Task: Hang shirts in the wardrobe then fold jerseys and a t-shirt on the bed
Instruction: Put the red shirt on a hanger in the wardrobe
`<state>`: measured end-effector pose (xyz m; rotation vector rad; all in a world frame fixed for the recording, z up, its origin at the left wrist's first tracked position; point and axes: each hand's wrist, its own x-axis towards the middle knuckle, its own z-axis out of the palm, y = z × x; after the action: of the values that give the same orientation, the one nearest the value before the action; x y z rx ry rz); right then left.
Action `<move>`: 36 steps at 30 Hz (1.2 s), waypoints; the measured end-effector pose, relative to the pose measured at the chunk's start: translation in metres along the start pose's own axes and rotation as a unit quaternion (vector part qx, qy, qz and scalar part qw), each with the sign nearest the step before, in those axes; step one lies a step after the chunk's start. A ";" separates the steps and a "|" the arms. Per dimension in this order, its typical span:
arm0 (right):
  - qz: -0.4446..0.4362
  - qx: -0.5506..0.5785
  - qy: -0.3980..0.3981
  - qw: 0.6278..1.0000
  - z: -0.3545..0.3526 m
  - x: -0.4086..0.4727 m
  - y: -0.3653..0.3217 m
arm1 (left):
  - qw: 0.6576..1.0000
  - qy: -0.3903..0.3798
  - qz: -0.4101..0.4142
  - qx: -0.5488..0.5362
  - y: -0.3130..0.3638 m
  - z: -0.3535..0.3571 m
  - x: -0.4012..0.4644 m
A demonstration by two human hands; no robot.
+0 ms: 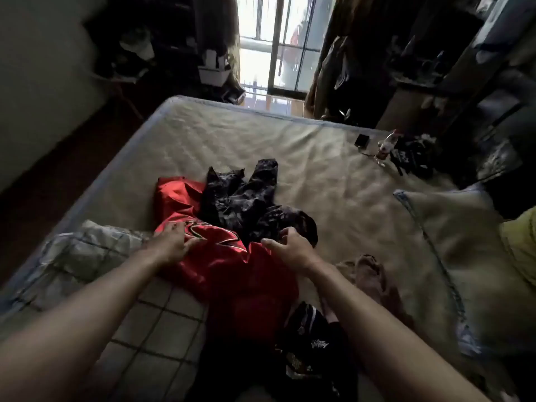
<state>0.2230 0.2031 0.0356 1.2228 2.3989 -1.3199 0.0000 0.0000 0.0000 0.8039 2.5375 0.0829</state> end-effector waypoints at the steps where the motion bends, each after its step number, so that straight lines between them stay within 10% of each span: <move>1: 0.001 -0.015 -0.008 1.000 0.018 0.013 0.000 | 0.999 0.001 0.025 0.037 -0.013 0.011 0.011; 9: -0.021 -0.169 -0.104 0.980 0.153 0.100 0.008 | 0.877 -0.024 0.323 0.356 -0.094 0.070 0.064; 19: -0.037 -0.180 -0.112 0.977 0.228 0.111 0.021 | 0.958 0.088 0.266 0.065 -0.041 0.077 0.082; 27: 0.007 0.308 0.073 0.949 0.061 0.010 0.032 | 0.913 0.009 0.398 -0.095 0.095 -0.011 0.052; 36: -0.007 0.355 0.260 0.898 -0.134 -0.252 0.046 | 0.797 -0.039 0.595 -0.095 0.318 -0.115 -0.129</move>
<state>0.4538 0.1702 0.2056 1.9462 2.2706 -2.2328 0.2079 0.2006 0.2177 2.0944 1.5140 0.6623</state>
